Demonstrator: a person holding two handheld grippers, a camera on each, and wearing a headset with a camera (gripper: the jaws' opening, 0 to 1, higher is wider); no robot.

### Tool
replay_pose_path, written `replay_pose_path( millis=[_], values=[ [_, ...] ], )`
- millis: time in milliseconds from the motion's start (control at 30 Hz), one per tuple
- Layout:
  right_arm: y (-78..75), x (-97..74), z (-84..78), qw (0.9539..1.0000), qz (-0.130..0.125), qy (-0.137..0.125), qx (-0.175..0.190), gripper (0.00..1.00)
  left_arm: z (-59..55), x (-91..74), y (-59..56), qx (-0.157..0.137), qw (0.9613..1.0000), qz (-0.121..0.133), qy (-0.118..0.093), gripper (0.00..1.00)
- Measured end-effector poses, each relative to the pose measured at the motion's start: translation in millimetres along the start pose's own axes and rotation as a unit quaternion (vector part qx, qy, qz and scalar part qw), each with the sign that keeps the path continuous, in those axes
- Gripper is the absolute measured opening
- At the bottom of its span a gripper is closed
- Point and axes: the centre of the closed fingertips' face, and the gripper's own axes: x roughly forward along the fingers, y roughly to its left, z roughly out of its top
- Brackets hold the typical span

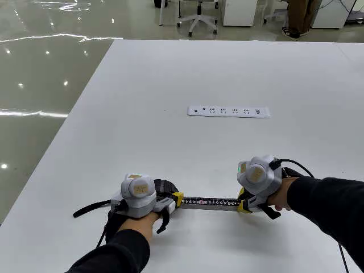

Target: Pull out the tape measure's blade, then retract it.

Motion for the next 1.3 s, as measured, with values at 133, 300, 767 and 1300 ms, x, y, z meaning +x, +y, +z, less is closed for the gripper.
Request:
replay_pose_path(
  millis=[133, 300, 767, 1300],
  values=[
    [1.2, 2.6, 7.1, 1.0000, 0.000, -0.005, 0.005, 0.11, 0.2, 0.1, -0.7, 0.000, 1.0000, -0.001, 0.001, 0.61],
    [-0.3, 4.3, 8.4, 0.9999, 0.001, -0.009, 0.008, 0.11, 0.3, -0.2, -0.6, 0.000, 1.0000, -0.002, 0.001, 0.61],
    [0.1, 8.4, 17.0, 0.9998, -0.002, -0.018, 0.013, 0.11, -0.8, 0.6, 0.1, -0.002, 1.0000, -0.005, 0.003, 0.61],
    [-0.2, 13.7, 27.2, 0.9994, -0.002, -0.027, 0.021, 0.11, -1.3, 0.2, -0.3, -0.006, 0.9999, -0.009, 0.007, 0.61]
  ],
)
